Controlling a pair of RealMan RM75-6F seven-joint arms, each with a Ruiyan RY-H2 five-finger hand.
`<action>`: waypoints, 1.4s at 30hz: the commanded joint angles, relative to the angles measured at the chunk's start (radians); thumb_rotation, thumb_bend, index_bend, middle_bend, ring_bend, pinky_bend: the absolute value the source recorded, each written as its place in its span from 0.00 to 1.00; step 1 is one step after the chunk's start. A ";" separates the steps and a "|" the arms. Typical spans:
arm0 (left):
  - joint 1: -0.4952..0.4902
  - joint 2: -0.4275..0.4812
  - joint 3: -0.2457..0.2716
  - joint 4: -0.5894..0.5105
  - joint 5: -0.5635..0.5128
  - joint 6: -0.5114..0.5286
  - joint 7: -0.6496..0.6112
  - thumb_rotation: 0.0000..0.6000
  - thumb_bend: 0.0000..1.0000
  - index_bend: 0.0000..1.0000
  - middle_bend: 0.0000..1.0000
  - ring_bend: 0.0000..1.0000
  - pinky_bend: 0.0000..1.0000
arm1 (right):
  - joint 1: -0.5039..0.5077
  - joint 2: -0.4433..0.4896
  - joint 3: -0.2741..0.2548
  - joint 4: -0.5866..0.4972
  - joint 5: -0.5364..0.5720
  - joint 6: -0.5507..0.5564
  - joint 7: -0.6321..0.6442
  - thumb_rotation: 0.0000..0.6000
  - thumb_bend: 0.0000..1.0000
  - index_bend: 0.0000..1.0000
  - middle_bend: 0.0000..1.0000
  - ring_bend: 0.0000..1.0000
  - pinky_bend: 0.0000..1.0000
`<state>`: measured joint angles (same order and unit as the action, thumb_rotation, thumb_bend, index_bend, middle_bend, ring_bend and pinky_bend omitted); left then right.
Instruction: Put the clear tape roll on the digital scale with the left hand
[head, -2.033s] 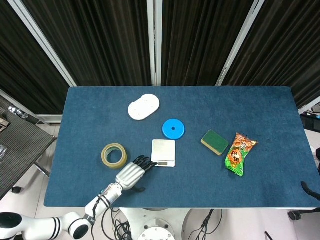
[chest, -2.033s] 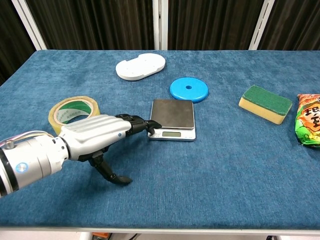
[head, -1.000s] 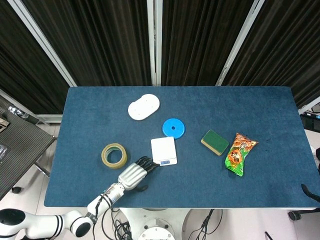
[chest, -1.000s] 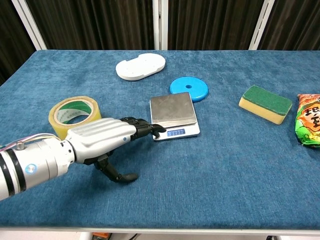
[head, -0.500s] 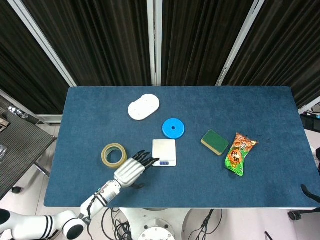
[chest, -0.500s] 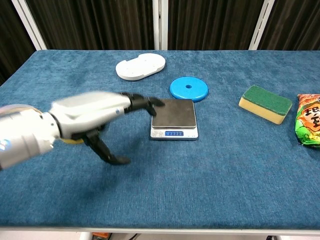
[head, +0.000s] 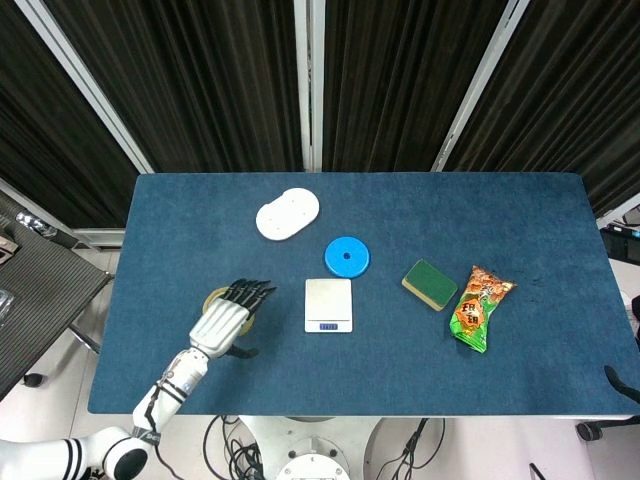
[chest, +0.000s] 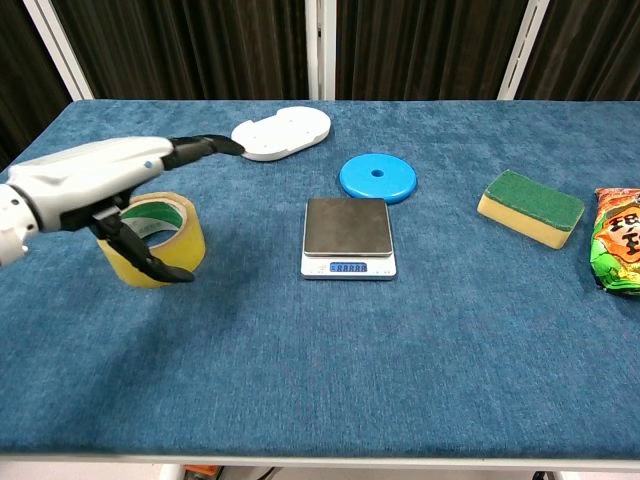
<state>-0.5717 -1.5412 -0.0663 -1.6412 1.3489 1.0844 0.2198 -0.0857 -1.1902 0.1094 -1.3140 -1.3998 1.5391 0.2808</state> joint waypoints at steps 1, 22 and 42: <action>0.013 0.006 -0.008 0.031 -0.026 -0.005 -0.033 1.00 0.09 0.00 0.00 0.00 0.00 | -0.009 0.004 0.009 -0.003 -0.009 0.032 0.010 1.00 0.13 0.00 0.00 0.00 0.00; -0.014 -0.030 -0.030 0.157 -0.152 -0.120 -0.050 1.00 0.09 0.01 0.07 0.00 0.13 | -0.005 0.011 0.001 -0.006 0.000 0.000 0.005 1.00 0.13 0.00 0.00 0.00 0.00; -0.105 -0.047 -0.133 0.045 -0.155 -0.124 0.012 1.00 0.22 0.38 0.41 0.28 0.56 | -0.001 0.011 -0.004 0.007 0.006 -0.026 0.019 1.00 0.13 0.00 0.00 0.00 0.00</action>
<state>-0.6558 -1.5865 -0.1814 -1.5771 1.1919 0.9758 0.2207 -0.0862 -1.1791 0.1056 -1.3069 -1.3939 1.5131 0.2997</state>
